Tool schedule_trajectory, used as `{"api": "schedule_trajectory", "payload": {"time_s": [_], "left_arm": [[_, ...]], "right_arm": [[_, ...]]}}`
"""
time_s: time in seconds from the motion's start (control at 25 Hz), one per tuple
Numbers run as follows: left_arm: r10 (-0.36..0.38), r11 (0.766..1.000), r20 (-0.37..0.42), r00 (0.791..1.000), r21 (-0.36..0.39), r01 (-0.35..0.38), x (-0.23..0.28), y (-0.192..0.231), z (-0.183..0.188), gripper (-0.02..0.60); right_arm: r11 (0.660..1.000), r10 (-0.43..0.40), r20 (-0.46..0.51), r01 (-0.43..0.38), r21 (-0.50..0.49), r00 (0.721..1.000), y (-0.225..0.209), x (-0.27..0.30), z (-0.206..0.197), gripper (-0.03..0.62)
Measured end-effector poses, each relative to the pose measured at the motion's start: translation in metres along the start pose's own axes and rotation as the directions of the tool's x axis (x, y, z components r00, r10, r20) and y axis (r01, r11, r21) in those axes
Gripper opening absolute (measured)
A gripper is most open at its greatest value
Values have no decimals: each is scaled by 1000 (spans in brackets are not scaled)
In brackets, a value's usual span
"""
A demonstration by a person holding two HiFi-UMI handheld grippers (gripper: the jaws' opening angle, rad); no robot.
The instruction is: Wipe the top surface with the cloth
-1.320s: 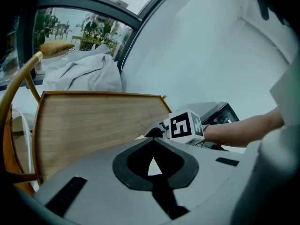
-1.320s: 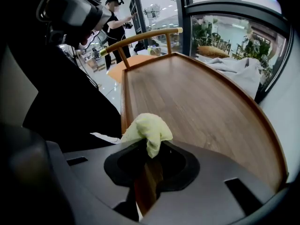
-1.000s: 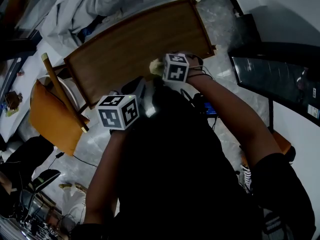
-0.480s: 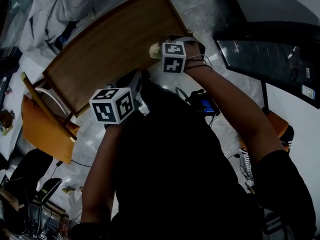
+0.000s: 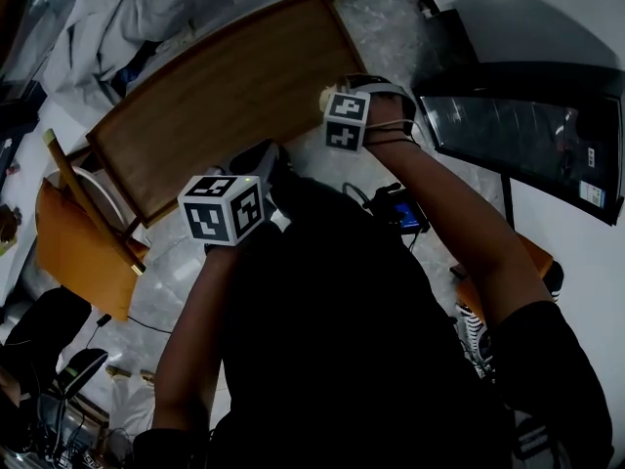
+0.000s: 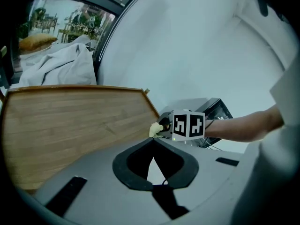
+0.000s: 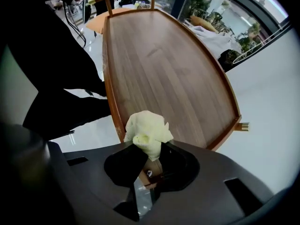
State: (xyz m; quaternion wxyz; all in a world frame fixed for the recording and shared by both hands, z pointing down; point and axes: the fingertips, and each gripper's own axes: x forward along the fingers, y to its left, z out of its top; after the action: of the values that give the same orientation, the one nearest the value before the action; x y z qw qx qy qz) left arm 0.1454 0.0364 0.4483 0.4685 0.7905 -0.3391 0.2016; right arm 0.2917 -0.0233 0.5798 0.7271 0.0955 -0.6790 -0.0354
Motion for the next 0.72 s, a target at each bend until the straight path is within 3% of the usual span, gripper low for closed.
{"api": "schedule_trajectory", "payload": {"time_s": [0.16, 0.36, 0.48, 0.6, 0.68, 0.72], "left_arm": [[-9, 1000, 4, 1000, 6, 9, -3, -9, -8, 12], [-3, 1000, 15, 1000, 3, 2, -10, -11, -13, 12], [13, 1000, 36, 999, -15, -12, -22, -8, -16, 12], [31, 998, 61, 998, -56, -28, -41, -6, -21, 12], [56, 996, 94, 994, -78, -49, -54, 0, -18, 12], [76, 995, 116, 990, -80, -67, -61, 6, -12, 12]], "right_arm": [[999, -18, -90, 15, -35, 996, 0, 2, -18, 73], [1000, -15, -128, 13, -18, 992, -10, 4, -22, 72], [995, 12, -136, 1, 95, 991, -14, 4, -32, 72], [951, 107, -94, -75, 299, 990, 2, -3, -52, 72], [920, 133, -4, -122, 373, 991, -2, -18, -45, 72], [906, 115, 85, -139, 400, 990, -15, -30, -29, 71]]}}
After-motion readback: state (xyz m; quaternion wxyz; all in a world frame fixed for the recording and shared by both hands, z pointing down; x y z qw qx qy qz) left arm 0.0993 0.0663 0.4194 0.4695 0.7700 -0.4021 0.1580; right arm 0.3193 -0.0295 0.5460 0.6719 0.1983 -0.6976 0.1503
